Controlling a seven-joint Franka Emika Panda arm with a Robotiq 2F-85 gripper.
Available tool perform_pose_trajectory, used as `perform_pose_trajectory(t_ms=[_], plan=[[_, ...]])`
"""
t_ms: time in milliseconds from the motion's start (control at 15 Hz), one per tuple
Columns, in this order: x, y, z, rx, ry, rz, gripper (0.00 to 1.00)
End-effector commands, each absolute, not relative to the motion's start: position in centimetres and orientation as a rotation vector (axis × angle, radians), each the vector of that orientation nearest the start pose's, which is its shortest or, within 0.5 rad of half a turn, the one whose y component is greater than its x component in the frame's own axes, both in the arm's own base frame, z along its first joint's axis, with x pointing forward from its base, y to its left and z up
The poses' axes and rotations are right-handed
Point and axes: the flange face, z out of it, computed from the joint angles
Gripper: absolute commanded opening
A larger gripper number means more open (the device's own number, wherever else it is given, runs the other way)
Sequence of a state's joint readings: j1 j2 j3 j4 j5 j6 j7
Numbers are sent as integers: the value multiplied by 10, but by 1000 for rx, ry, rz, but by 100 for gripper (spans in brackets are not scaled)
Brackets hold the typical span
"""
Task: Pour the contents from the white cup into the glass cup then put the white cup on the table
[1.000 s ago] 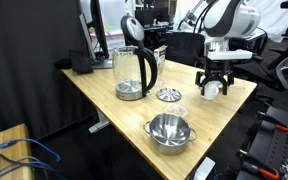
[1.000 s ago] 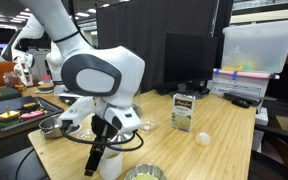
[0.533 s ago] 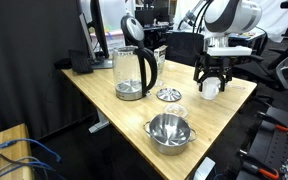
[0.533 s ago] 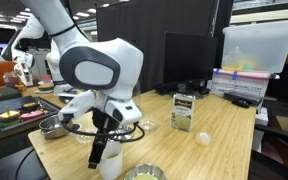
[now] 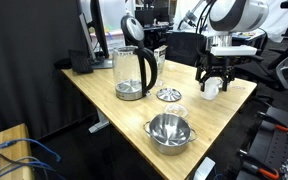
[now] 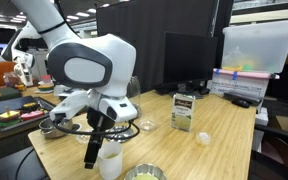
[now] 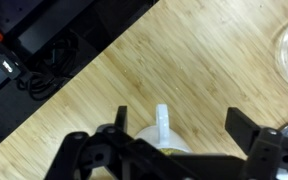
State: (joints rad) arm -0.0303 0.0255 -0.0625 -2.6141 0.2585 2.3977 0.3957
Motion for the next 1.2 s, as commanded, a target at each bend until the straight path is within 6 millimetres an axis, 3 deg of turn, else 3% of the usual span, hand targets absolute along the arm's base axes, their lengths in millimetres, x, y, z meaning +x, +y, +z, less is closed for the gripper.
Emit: perform_pose_trajectory(t_ms=[0, 533, 867, 1133], plan=[[404, -30, 229, -2885, 1018, 311, 100], [388, -6, 230, -3026, 975, 171, 100], [386, -6, 239, -3049, 1051, -22, 100], [386, -5, 234, -3015, 1098, -12, 100]])
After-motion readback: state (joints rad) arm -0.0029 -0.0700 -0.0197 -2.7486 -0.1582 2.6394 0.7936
